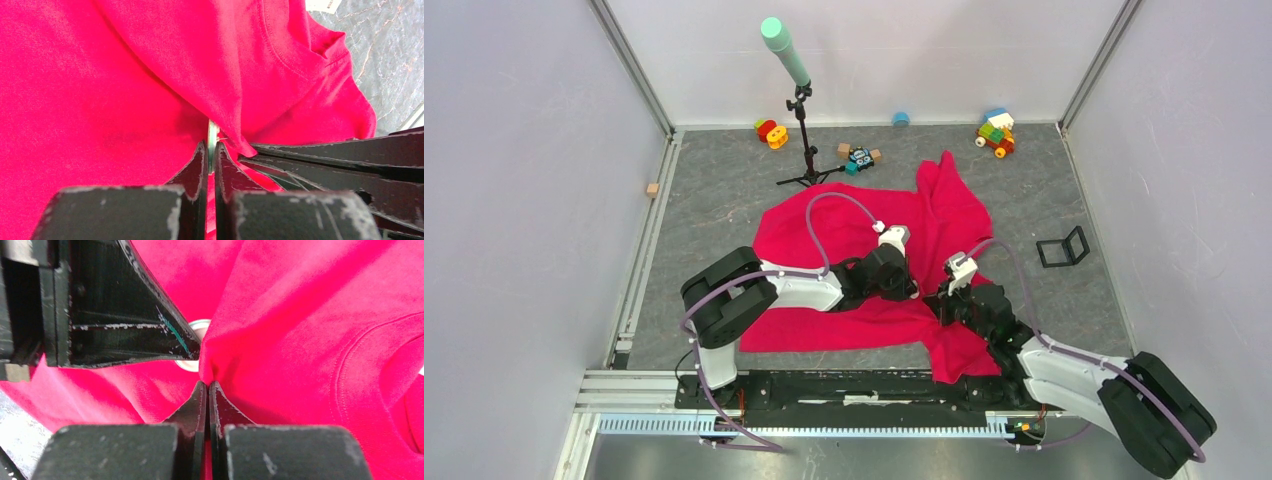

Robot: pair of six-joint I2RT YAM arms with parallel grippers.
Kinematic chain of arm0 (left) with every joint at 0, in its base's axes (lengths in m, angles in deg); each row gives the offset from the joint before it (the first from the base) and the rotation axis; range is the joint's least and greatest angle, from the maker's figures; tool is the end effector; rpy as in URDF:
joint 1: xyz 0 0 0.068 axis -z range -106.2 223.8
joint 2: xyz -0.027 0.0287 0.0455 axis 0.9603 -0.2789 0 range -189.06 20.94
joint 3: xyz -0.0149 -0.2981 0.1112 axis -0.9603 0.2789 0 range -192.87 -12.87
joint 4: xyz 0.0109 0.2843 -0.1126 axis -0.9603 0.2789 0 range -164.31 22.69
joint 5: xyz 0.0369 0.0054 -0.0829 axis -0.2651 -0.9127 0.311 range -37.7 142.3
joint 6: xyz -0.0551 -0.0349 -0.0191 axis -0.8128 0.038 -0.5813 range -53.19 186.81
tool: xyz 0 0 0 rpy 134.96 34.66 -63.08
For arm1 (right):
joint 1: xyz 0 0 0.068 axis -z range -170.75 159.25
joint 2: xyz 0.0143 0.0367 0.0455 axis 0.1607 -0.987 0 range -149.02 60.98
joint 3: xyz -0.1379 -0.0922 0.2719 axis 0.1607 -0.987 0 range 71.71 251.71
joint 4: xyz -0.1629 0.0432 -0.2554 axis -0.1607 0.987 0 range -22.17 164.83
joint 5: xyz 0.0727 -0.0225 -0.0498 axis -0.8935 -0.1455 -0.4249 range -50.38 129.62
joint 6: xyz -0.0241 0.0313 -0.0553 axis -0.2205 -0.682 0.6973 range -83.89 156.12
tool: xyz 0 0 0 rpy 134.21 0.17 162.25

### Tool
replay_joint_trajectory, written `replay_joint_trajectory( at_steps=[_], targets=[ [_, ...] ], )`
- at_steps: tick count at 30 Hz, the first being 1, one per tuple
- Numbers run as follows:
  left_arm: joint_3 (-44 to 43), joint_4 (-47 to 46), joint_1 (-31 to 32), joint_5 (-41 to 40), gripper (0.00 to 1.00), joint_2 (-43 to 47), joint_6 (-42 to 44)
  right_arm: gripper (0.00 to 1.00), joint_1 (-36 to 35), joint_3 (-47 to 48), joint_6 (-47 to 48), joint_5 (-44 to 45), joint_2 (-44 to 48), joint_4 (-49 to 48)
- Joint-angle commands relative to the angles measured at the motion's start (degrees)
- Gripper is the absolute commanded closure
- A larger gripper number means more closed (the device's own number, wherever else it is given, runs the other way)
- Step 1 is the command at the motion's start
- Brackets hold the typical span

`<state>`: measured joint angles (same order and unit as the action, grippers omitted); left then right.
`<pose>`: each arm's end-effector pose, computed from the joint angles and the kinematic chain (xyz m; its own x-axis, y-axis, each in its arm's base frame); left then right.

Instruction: Pin the brooch onto the clothing

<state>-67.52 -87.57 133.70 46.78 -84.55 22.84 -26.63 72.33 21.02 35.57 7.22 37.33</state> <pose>0.2231 -0.3743 0.1464 -0.7915 -0.0126 -0.6111 0.3798 0.7731 -0.5080 0.1420 0.1074 0.1173 -0.4671 -0.0173 -0.8840 -0.5343 0.8022 0.2666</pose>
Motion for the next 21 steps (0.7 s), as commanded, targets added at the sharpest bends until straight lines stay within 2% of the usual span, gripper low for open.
replay_joint_trajectory(
  at_steps=[1, 9, 21],
  targets=[
    [-1.5, -0.1, 0.4, -1.0, 0.98, -0.8, 0.6, 1.0, -0.1, 0.9, 0.8, -2.4, -3.0, -3.0],
    [0.8, -5.5, 0.3, 0.5, 0.98, -0.1, 0.3, 1.0, -0.1, 1.9, 0.6, -2.6, -9.4, -3.7],
    [2.0, -10.0, 0.3, 2.8, 0.98, 0.5, 2.0, 1.0, -0.1, 3.7, 0.8, -1.2, -13.6, -1.4]
  ],
)
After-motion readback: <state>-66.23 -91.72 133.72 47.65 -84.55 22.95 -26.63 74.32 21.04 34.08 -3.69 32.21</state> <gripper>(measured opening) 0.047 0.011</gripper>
